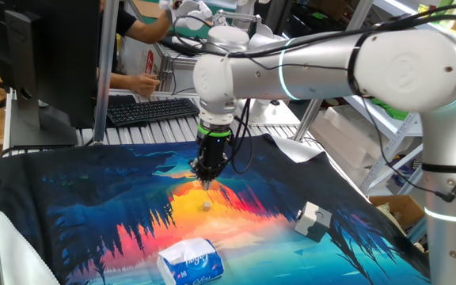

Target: Pick up one small block

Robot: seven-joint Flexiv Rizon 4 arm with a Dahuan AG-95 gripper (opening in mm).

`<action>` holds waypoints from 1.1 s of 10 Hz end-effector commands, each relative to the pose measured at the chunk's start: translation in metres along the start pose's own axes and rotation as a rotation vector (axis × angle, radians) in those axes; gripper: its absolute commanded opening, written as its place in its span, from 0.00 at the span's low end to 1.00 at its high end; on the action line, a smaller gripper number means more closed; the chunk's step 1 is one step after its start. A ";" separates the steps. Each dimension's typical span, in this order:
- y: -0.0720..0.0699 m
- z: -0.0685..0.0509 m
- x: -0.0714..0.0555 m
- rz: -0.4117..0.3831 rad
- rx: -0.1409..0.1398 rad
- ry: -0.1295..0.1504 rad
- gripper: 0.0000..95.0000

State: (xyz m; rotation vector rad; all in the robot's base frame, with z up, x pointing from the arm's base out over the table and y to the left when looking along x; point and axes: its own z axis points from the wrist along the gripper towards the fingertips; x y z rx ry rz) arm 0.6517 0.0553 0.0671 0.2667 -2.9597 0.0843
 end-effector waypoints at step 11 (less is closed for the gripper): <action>-0.012 0.031 0.019 -0.031 0.000 -0.026 0.00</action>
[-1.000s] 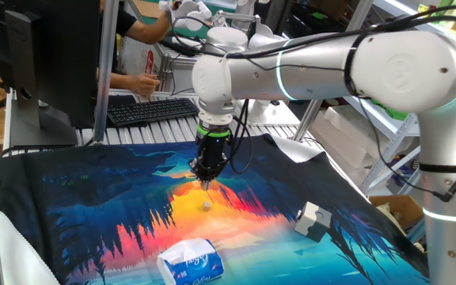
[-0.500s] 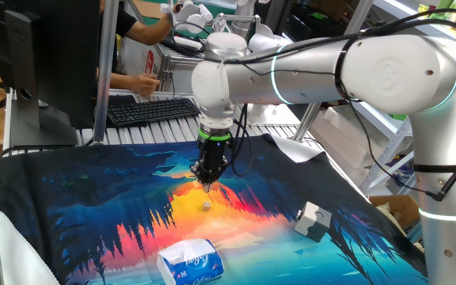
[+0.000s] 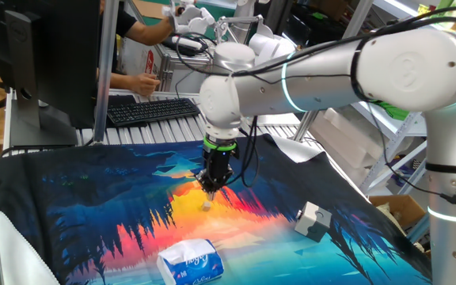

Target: Pick up one small block

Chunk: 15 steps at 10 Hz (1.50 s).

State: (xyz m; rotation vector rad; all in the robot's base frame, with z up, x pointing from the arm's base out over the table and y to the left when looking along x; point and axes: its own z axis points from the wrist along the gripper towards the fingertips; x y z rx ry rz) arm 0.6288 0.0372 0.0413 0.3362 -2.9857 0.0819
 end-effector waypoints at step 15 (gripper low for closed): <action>-0.004 0.013 -0.006 0.376 -0.083 0.004 0.80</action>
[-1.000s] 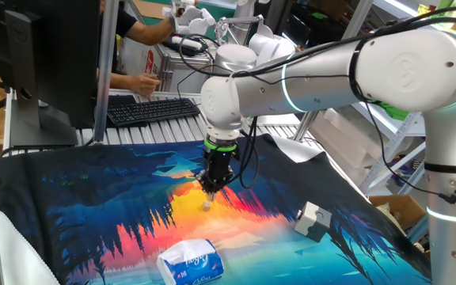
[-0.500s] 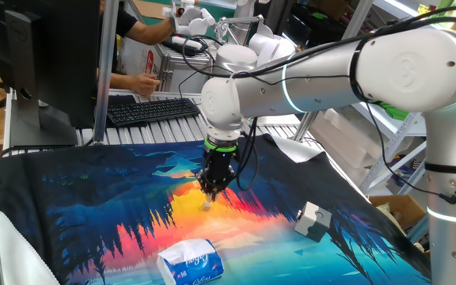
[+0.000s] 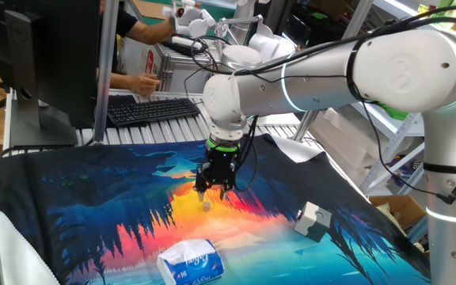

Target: Pick up one small block

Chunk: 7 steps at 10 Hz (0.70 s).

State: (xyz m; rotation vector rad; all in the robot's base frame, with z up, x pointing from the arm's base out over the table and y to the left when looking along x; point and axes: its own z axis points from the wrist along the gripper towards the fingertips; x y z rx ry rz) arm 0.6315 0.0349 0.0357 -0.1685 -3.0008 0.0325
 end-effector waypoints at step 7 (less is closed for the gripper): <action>0.004 0.024 0.007 0.069 -0.032 -0.004 0.80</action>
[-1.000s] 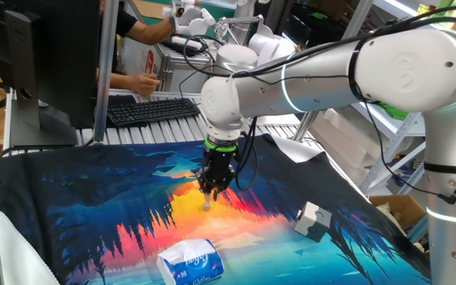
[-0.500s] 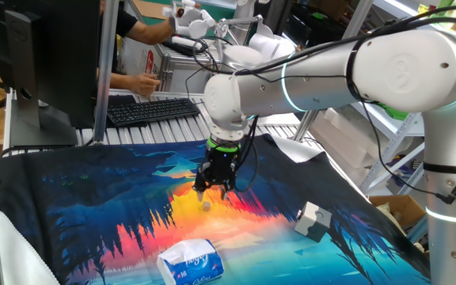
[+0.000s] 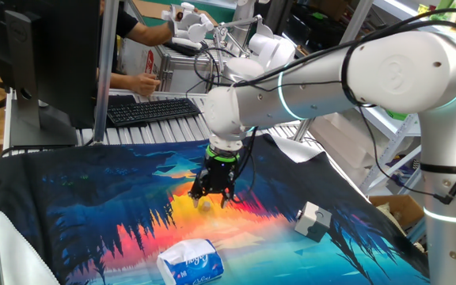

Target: Pick up one small block

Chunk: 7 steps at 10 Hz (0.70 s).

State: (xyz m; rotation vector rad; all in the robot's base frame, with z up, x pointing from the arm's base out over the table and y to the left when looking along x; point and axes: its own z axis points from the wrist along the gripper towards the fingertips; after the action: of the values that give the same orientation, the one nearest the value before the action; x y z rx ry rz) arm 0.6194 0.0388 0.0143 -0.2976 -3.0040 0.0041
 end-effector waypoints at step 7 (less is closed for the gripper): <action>0.001 0.001 -0.003 0.111 -0.062 0.003 0.80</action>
State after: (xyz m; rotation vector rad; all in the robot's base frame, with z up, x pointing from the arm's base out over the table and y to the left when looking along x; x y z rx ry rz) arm 0.6215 0.0392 0.0125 -0.4561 -2.9862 -0.0765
